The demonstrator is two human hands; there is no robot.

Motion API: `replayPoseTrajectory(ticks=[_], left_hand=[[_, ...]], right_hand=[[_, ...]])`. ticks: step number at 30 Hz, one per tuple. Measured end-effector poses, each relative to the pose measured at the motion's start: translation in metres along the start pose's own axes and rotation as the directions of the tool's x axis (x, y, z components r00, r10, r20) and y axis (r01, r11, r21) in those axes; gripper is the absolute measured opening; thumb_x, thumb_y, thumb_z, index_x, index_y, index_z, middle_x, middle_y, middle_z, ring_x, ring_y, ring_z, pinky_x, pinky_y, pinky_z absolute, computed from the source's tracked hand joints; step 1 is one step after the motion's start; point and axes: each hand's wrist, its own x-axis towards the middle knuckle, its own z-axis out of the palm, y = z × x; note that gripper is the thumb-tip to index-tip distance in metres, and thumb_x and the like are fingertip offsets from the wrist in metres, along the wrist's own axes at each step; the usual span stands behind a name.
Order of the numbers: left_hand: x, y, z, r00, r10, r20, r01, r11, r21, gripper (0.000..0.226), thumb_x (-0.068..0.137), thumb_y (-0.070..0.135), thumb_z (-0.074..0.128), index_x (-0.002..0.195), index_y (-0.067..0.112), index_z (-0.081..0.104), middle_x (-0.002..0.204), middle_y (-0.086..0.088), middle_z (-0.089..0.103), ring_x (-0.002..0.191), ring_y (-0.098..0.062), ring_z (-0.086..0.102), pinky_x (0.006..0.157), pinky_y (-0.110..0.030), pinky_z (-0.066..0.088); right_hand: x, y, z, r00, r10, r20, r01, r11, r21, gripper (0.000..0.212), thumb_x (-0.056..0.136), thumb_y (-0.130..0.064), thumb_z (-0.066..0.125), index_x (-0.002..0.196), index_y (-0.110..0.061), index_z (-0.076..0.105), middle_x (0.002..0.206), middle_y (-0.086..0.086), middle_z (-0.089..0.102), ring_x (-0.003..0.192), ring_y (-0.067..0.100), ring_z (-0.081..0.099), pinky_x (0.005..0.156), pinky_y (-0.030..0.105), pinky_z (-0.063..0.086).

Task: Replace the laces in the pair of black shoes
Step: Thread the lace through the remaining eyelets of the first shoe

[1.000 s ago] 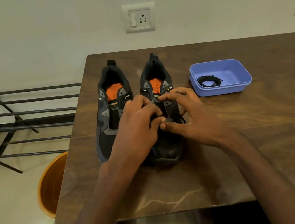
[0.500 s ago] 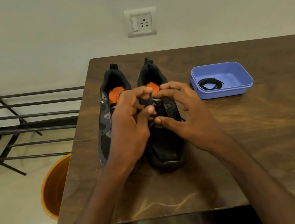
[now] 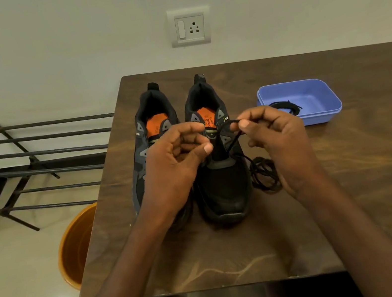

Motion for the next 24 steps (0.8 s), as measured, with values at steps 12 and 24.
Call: replayPoseTrajectory(ticks=[12, 24], left_hand=[[0.001, -0.005, 0.012, 1.0, 0.013, -0.019, -0.018, 0.937, -0.349, 0.03, 0.101, -0.016, 0.04, 0.122, -0.005, 0.057, 0.097, -0.018, 0.066, 0.08, -0.029, 0.064, 0.073, -0.033, 0.054], [0.004, -0.007, 0.009, 1.0, 0.002, -0.027, -0.011, 0.941, -0.338, 0.026, 0.099, -0.015, 0.041, 0.114, -0.001, 0.057, 0.096, -0.017, 0.066, 0.08, -0.029, 0.065, 0.061, -0.029, 0.051]], right_hand=[[-0.002, 0.013, 0.013, 0.89, -0.428, 0.155, 0.432, 0.687, -0.584, 0.036, 0.087, -0.007, 0.061, 0.122, -0.016, 0.068, 0.125, -0.004, 0.063, 0.12, 0.013, 0.057, 0.103, 0.026, 0.043], [-0.002, 0.005, 0.015, 0.98, 0.079, 0.183, -0.033, 0.969, -0.245, 0.019, 0.09, -0.004, 0.075, 0.107, -0.012, 0.079, 0.095, 0.002, 0.08, 0.094, 0.014, 0.075, 0.092, 0.03, 0.06]])
